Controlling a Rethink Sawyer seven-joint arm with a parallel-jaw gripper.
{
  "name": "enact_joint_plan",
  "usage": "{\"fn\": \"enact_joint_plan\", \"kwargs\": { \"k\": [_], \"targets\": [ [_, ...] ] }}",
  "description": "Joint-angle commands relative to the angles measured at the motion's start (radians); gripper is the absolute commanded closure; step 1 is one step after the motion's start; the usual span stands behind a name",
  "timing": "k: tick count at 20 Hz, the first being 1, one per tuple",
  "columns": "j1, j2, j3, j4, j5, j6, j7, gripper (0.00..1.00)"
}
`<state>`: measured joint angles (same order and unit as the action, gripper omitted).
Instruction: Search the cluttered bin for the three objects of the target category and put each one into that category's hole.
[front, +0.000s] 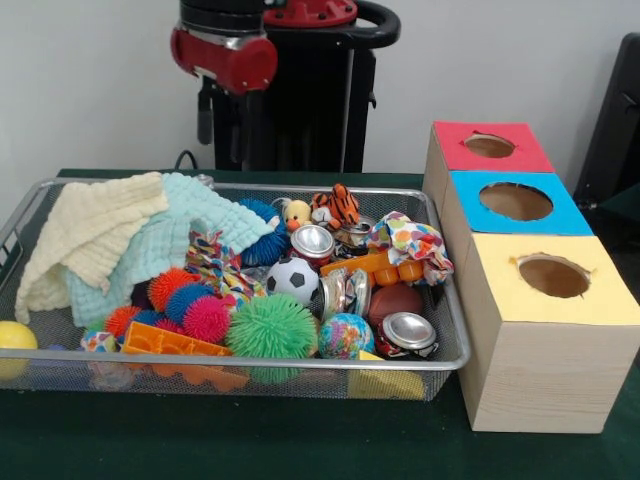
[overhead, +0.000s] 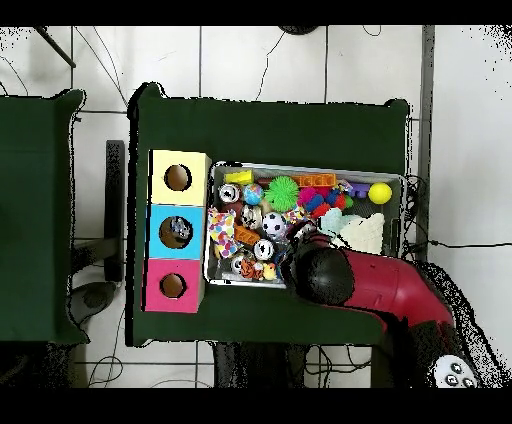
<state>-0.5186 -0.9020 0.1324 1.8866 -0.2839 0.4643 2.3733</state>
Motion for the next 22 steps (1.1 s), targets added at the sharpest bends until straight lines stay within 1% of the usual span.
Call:
{"fn": "enact_joint_plan", "kwargs": {
  "k": [1,7,13,16,19,22],
  "targets": [
    [0.044,0.094,0.003,0.087,0.014,-0.109,0.129,0.00],
    [0.061,0.174,-0.020,0.089,0.020,-0.176,0.134,0.00],
    [0.075,0.212,-0.024,0.105,0.047,-0.228,0.157,0.00],
    [0.070,0.229,-0.016,0.108,0.059,-0.243,0.152,0.00],
    [0.072,0.254,-0.023,0.096,0.060,-0.259,0.143,0.00],
    [0.069,0.266,-0.027,0.084,0.061,-0.257,0.131,0.00]
  ]
}}
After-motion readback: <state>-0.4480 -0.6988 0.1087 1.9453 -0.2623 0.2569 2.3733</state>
